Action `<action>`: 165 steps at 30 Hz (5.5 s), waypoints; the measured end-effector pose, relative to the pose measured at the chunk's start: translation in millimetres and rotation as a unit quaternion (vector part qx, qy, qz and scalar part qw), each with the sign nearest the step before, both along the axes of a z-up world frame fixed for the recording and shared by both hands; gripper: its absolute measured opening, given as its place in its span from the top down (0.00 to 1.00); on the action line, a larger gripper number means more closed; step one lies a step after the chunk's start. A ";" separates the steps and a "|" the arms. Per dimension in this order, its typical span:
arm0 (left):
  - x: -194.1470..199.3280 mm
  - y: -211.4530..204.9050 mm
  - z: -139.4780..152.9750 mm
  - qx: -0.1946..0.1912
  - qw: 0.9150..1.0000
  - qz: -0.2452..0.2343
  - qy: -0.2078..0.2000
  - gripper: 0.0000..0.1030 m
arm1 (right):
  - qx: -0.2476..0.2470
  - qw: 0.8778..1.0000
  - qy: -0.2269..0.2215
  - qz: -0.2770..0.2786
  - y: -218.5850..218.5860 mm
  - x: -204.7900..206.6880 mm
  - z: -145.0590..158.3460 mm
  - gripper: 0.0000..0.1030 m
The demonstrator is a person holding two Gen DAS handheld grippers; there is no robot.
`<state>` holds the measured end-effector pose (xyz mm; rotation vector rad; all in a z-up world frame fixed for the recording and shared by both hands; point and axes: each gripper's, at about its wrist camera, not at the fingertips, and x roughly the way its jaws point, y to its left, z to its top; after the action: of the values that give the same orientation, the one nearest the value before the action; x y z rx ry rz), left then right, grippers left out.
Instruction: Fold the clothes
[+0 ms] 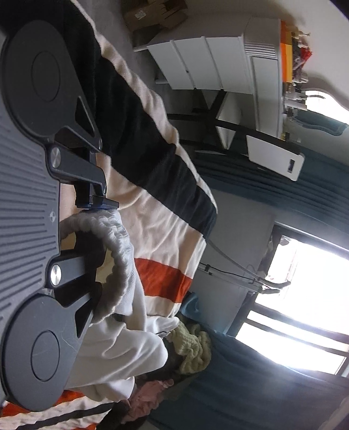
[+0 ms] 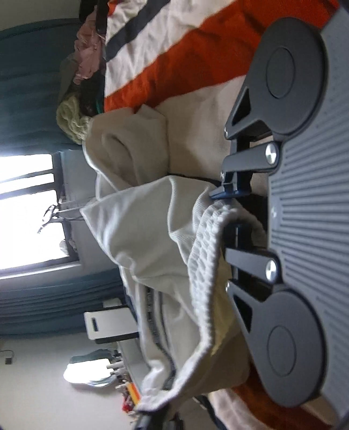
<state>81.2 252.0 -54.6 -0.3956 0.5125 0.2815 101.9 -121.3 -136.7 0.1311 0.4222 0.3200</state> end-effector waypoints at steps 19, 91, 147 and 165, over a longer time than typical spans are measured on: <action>-52.0 21.3 -1.6 -0.139 0.983 -0.021 0.117 0.42 | -0.134 0.983 -0.129 -0.003 47.0 -96.3 43.3 0.83; -38.8 67.0 -27.5 -0.216 0.975 0.048 0.034 0.81 | 0.101 0.976 0.074 0.177 36.3 -54.3 15.0 0.70; 240.4 227.7 22.8 -0.046 0.996 0.012 0.075 0.70 | 0.370 0.851 0.343 0.147 304.9 91.7 -7.3 0.43; 23.7 36.5 141.5 0.002 0.997 -0.081 0.002 0.19 | 0.181 0.968 0.135 0.112 141.2 -52.5 135.2 0.15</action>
<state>104.9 288.4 86.9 -0.3476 0.5453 0.1269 49.4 19.9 -1.5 0.4900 0.6474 0.6051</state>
